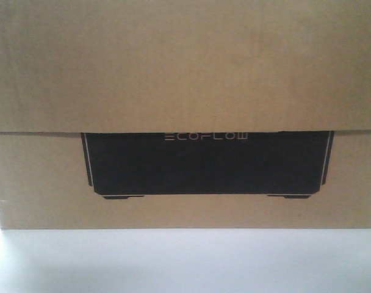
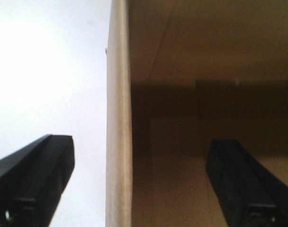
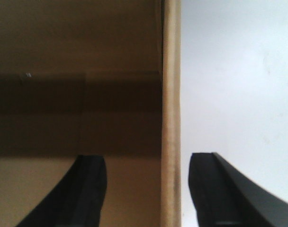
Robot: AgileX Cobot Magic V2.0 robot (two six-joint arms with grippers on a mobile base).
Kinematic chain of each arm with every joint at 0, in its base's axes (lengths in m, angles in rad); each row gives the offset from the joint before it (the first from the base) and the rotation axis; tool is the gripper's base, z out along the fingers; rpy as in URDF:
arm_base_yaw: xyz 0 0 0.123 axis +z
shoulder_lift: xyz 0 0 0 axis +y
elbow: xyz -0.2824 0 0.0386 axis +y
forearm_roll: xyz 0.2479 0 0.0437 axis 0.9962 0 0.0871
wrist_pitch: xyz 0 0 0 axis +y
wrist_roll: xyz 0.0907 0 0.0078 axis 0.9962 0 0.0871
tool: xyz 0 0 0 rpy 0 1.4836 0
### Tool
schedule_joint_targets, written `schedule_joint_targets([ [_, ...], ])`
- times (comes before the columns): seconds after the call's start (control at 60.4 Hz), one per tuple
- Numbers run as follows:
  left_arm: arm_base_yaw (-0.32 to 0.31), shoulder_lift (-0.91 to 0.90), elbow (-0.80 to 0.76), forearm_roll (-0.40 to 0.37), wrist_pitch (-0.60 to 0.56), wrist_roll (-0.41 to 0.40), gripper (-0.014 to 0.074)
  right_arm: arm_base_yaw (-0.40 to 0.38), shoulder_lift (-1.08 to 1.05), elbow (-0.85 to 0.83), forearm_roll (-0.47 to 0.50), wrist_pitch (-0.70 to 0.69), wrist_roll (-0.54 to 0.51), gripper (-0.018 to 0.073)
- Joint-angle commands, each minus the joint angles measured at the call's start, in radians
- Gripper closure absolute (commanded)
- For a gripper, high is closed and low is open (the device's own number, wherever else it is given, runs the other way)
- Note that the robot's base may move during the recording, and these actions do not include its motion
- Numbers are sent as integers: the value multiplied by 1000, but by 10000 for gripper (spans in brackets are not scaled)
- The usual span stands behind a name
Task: Grab box from left shelf to table start
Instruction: 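Open both grippers and release the box walls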
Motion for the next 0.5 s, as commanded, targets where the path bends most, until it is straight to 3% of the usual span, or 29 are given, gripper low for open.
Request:
schedule_joint_targets([
  [0.0,-4,-56,-108,7,-32,-10,237,-1,-81,-105,-8,-39,-10,203],
  [0.149,-4,-73,-204,7,8,-10,625,-1,-136,-158,-8,-45,-15,549],
  [0.182,-4,-73,-214,7,-6,-10,704,-1,-142,-158,-8,-57,-15,543],
  [0.249,-4,-73,-223,7,-38,-10,654,-1,-145,-158,-8,-82,-15,508],
  [0.348,-4,-70,-223,7,-91,-10,668,-1,-145,-158,-8,-90,-15,512],
  [0.48,-4,-95,-206,-2,-67,-10,678,-1,-157,-152,1,-63,-15,540],
])
